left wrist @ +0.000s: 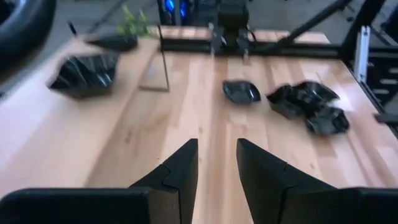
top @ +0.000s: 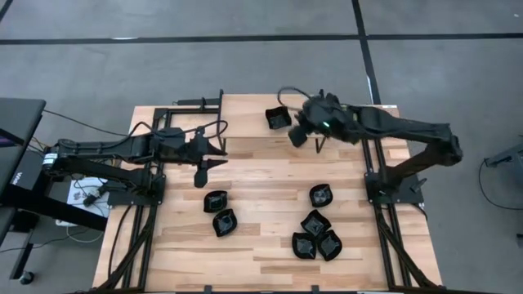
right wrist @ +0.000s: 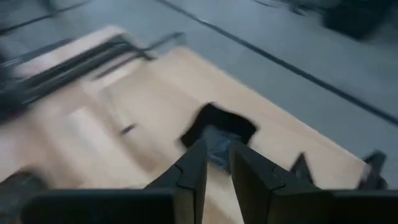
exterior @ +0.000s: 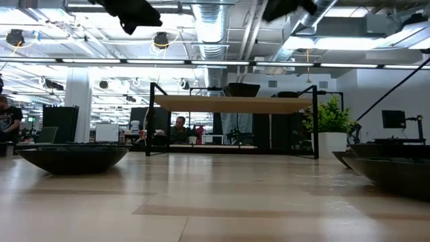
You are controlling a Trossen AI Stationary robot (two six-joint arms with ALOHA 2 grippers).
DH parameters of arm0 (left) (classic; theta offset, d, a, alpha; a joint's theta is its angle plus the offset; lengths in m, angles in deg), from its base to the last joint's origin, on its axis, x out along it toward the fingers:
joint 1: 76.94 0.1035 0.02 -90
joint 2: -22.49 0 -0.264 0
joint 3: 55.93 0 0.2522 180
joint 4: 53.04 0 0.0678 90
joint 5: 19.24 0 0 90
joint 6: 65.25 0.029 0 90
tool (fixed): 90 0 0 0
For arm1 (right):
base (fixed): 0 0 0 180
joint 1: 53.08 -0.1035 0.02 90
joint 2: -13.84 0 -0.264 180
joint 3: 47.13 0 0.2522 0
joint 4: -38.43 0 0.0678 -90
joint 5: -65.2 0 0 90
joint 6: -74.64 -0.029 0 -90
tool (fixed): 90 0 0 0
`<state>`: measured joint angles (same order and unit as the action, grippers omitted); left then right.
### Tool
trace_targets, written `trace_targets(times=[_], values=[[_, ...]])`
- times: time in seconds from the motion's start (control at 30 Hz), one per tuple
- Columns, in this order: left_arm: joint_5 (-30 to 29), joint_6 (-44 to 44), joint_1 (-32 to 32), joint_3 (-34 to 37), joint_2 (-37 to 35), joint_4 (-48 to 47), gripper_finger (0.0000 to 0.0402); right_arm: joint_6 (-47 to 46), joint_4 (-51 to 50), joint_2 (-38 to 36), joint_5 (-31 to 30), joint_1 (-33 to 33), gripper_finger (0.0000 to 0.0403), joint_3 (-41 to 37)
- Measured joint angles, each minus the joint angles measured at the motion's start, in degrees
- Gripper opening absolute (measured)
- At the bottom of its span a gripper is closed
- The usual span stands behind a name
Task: Pick & Place Mini shaped plates
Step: Stack the black distorted square plate on top of the black distorted square plate on the shelf
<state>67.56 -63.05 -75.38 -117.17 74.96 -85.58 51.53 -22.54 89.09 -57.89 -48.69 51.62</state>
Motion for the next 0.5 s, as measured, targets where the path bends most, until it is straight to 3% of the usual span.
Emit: trace_targets(times=[0.23, 0.5], values=[[7.12, -7.99, -0.86, 0.02, 0.04, -4.64, 0.0112, -0.90, -6.80, -6.63, -1.15, -17.52, 0.0065, 0.02], [6.27, -21.30, -8.10, 6.33, 0.55, -3.39, 0.0112, -14.74, -21.37, -7.61, -13.97, -34.02, 0.0065, -0.07]])
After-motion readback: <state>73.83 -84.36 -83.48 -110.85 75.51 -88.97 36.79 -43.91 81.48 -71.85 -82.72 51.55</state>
